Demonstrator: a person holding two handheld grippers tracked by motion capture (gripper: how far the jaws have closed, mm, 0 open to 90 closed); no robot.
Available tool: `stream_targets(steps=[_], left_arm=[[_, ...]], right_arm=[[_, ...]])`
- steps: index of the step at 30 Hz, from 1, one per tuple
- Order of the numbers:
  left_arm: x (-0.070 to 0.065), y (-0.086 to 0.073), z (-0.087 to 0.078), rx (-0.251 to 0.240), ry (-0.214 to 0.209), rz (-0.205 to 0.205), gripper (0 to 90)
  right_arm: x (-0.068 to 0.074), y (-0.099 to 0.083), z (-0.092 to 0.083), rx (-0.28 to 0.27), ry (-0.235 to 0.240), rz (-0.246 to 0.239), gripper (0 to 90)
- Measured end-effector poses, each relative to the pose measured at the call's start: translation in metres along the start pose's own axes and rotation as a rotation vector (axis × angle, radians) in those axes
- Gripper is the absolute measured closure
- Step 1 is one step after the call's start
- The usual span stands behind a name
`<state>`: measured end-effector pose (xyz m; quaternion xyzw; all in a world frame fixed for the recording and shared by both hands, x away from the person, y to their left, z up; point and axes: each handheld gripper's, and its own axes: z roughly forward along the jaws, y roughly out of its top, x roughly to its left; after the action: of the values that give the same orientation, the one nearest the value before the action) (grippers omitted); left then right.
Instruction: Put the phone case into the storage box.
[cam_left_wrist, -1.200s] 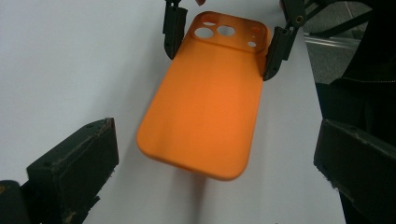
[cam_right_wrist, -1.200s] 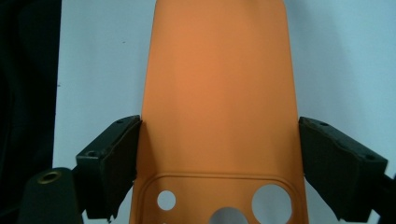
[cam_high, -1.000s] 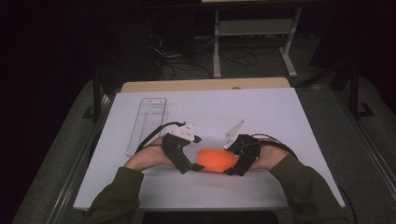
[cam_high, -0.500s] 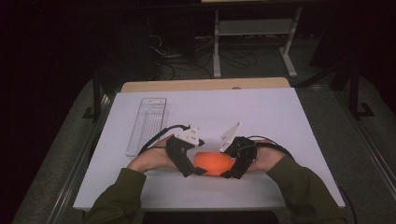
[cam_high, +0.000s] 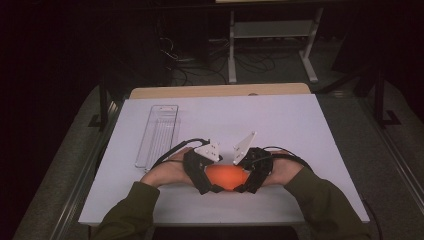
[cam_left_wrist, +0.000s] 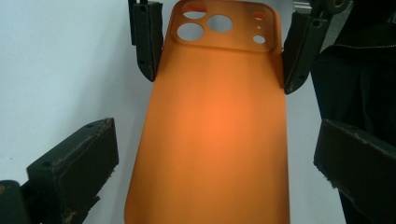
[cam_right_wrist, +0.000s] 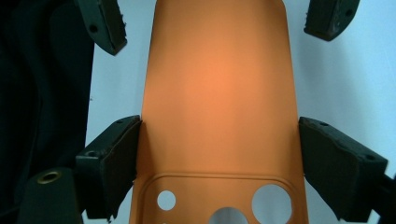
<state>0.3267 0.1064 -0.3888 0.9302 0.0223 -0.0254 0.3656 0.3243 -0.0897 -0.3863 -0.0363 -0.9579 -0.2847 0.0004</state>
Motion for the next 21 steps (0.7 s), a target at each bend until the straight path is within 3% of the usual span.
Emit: stream_targets(steps=[21], left_arm=[[-0.004, 0.000, 0.013, 0.060, -0.009, 0.030, 0.0]], right_arm=[[0.003, 0.004, -0.002, -0.016, 0.008, -0.005, 15.1]])
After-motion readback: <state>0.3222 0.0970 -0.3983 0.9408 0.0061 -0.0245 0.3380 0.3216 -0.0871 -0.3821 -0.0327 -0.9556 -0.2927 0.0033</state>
